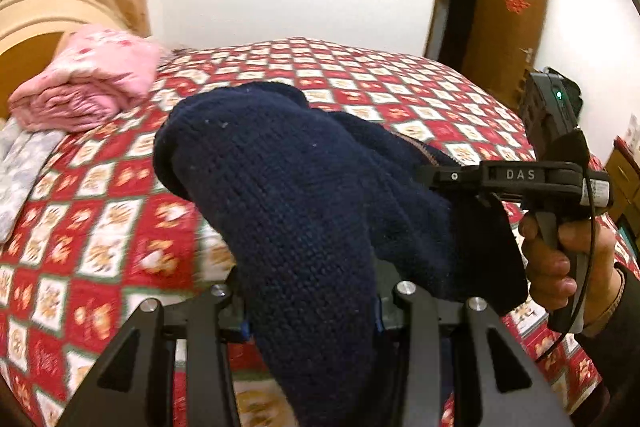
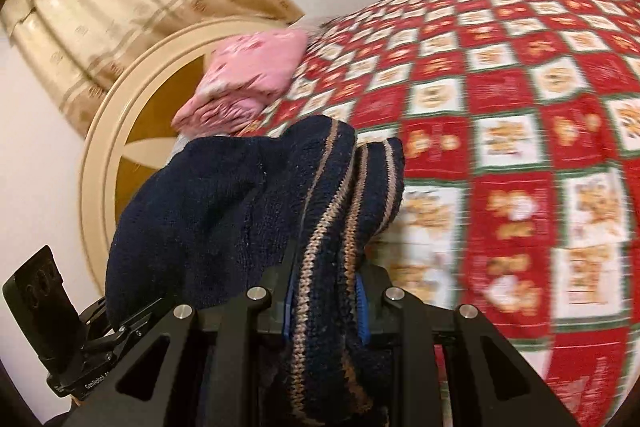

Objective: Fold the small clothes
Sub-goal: 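Lift the navy bundle with both tools and carry it toward the headboard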

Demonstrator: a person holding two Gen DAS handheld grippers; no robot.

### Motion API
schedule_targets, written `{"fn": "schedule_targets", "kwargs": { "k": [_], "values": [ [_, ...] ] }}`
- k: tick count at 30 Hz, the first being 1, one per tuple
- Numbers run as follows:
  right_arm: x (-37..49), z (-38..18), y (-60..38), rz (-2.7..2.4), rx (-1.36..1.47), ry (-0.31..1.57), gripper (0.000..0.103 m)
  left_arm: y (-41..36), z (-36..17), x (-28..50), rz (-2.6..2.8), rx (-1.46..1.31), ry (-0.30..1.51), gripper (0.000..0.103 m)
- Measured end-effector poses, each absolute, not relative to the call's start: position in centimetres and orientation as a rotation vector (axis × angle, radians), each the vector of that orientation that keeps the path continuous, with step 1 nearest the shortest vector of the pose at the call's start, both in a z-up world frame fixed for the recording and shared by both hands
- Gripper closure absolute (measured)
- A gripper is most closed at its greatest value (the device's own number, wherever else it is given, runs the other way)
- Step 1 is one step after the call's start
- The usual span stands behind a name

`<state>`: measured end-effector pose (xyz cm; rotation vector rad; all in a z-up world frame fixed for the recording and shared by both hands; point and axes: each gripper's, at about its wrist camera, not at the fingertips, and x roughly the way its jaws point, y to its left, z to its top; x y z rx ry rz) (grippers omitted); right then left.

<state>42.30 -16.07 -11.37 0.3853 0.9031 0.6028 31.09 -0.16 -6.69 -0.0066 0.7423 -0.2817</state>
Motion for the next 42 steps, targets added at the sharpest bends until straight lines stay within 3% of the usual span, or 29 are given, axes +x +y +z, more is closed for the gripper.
{"fn": "schedule_targets", "kwargs": {
  "k": [19, 42],
  "values": [
    [41.1, -12.9, -1.2, 0.744, 0.289, 0.967, 0.079, 11.5, -8.3, 27.8, -0.135, -0.101, 0.742, 0.061],
    [42.1, -18.3, 5.6, 0.741, 0.24, 1.076, 0.08, 18.9, -14.3, 27.0, -0.082, -0.217, 0.827, 0.06]
  ]
}}
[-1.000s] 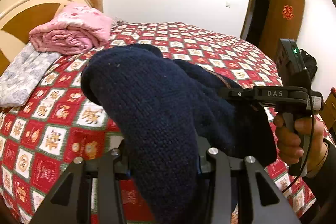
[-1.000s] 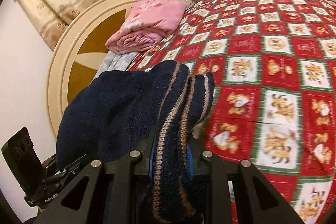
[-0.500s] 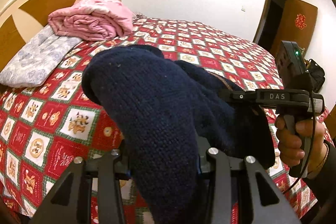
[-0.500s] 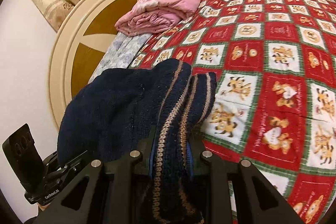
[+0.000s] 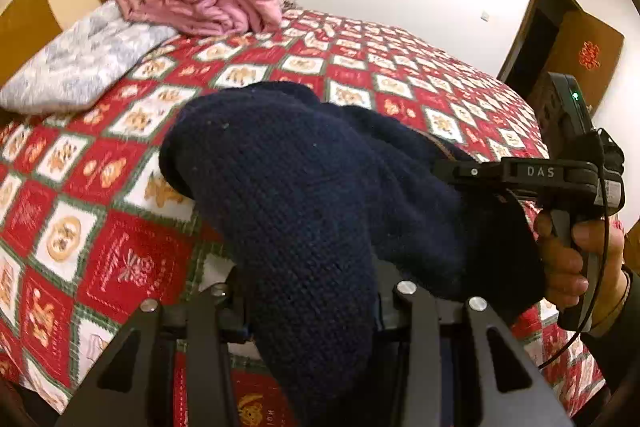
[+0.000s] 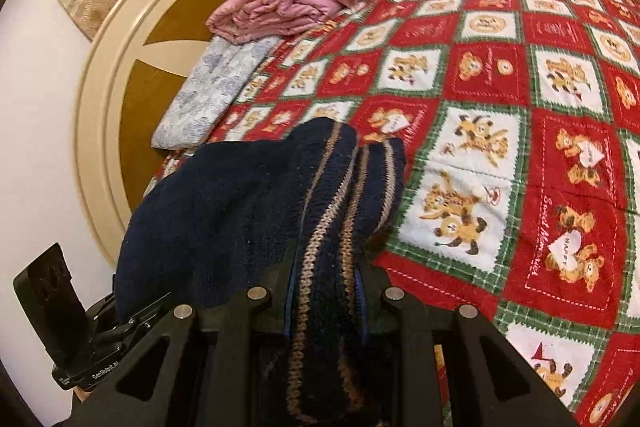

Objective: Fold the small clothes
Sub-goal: 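Lift the navy bundle with both tools and carry it toward the headboard, then lower the bundle onto the quilt and open both tools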

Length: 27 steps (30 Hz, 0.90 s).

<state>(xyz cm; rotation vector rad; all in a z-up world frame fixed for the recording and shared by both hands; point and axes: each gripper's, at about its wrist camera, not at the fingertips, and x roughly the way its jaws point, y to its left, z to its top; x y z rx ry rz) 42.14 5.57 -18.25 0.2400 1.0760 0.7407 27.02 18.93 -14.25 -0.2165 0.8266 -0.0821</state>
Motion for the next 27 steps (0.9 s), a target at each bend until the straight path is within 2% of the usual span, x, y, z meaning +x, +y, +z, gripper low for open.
{"fn": "schedule_targets", "kwargs": {
  "k": [11, 20, 22, 27],
  "values": [
    [42.3, -19.2, 5.9, 0.722, 0.199, 1.088, 0.079, 19.2, -16.0, 26.5, -0.08, -0.221, 0.839, 0.058],
    [42.5, -20.6, 6.6, 0.64, 0.118, 1.102, 0.075, 19.3, -17.1, 26.1, -0.027, -0.239, 0.834, 0.038],
    [42.6, -20.7, 6.7, 0.613, 0.107, 1.105, 0.071, 19.3, -17.5, 26.1, -0.014, -0.239, 0.832, 0.035],
    [41.7, -20.1, 6.8, 0.574, 0.054, 1.072, 0.069, 19.9, -17.7, 25.5, -0.004, -0.308, 0.832, 0.033]
  ]
}}
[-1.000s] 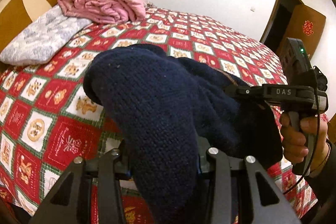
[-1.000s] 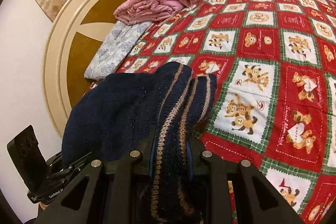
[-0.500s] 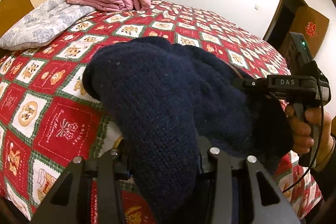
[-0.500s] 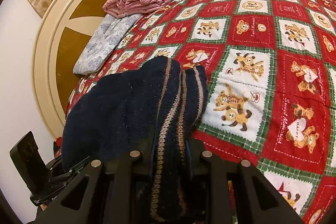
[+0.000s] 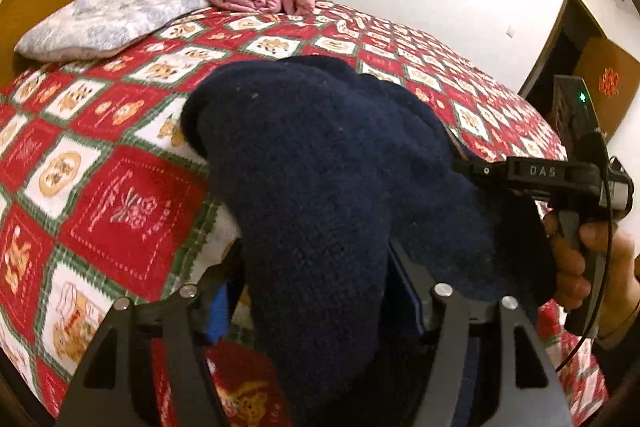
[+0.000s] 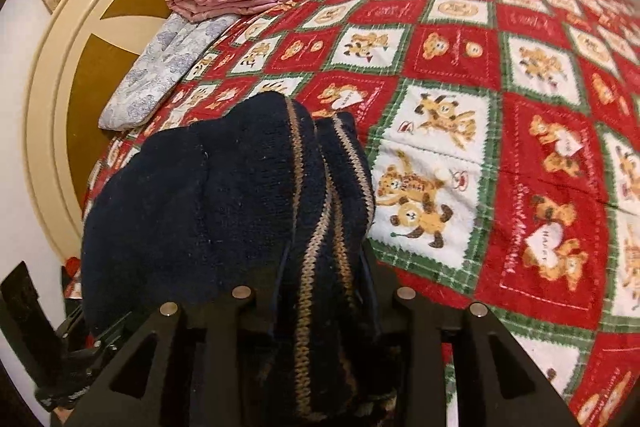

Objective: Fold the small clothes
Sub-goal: 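Lower the bundle onto the quilt and open both tools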

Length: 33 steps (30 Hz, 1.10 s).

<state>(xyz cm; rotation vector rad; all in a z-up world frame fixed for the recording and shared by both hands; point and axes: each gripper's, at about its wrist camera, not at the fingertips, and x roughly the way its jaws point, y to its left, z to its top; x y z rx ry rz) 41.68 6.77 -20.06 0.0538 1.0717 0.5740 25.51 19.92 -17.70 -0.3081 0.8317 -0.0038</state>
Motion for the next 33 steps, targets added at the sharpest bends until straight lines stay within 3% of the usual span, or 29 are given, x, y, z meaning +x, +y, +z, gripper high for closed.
{"fn": "schedule_targets", "kwargs": {
  "k": [4, 10, 21, 25, 33],
  "values": [
    [41.4, -20.0, 6.6, 0.534, 0.029, 1.068, 0.053, 19.7, -17.7, 24.4, 0.005, -0.306, 0.836, 0.027],
    [41.0, -19.3, 5.6, 0.485, 0.061, 1.073, 0.043, 19.7, -17.8, 23.8, 0.019, -0.317, 0.837, 0.027],
    [31.5, -12.3, 2.7, 0.376, -0.081, 0.847, 0.041, 18.3, -14.0, 19.0, 0.058, -0.22, 0.774, 0.027],
    [26.0, -9.4, 1.4, 0.362, -0.065, 0.736, 0.031, 17.8, -11.2, 15.5, 0.062, -0.194, 0.698, 0.018],
    [16.9, -5.4, 0.2, 0.377, -0.06, 0.604, 0.03, 16.2, -6.6, 10.2, 0.045, -0.166, 0.58, 0.013]
  ]
}}
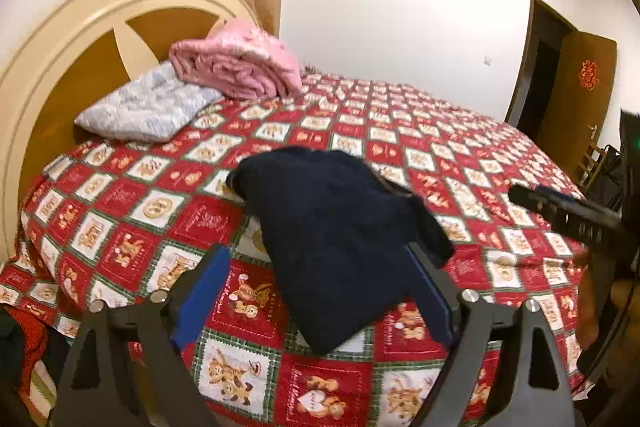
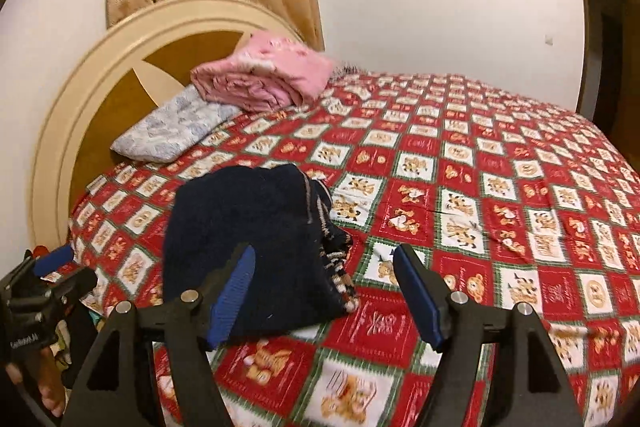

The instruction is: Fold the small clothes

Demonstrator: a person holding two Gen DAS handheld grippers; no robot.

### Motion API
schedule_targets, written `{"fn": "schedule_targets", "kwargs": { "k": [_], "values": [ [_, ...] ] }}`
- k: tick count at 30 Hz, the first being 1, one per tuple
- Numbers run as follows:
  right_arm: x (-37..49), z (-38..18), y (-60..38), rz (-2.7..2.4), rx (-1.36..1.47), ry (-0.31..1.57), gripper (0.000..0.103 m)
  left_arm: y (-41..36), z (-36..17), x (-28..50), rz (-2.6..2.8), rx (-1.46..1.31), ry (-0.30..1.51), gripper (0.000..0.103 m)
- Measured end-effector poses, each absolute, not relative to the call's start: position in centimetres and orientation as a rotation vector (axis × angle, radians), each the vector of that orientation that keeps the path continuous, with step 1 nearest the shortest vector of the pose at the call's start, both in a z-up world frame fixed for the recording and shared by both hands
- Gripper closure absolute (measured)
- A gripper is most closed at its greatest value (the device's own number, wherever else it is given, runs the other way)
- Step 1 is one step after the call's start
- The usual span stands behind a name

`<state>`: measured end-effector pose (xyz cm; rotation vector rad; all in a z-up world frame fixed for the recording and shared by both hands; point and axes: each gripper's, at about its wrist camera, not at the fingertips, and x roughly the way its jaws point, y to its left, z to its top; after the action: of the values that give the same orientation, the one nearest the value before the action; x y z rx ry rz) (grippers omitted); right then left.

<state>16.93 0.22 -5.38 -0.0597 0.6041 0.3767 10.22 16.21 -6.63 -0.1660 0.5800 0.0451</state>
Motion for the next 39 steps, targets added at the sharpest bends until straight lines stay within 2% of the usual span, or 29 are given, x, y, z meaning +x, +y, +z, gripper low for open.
{"fn": "schedule_targets", "kwargs": {
  "k": [4, 9, 17, 39],
  "values": [
    [13.9, -4.5, 0.1, 0.382, -0.062, 0.564, 0.03, 15.8, -5.2, 8.5, 0.037, -0.16, 0.519, 0.007],
    [11.2, -3.8, 0.4, 0.366, -0.115, 0.51, 0.026, 15.4, -4.5, 7.8, 0.034, -0.156, 0.486, 0.006],
    [9.6, -2.8, 0.3, 0.382, -0.126, 0.486, 0.025, 15.0, -3.9, 6.8, 0.029, -0.157, 0.466, 0.003],
    [8.3, -2.2, -1.0, 0.381, -0.1, 0.46, 0.025, 13.9, -3.3, 6.4, 0.01, -0.125, 0.465, 0.002]
  ]
}}
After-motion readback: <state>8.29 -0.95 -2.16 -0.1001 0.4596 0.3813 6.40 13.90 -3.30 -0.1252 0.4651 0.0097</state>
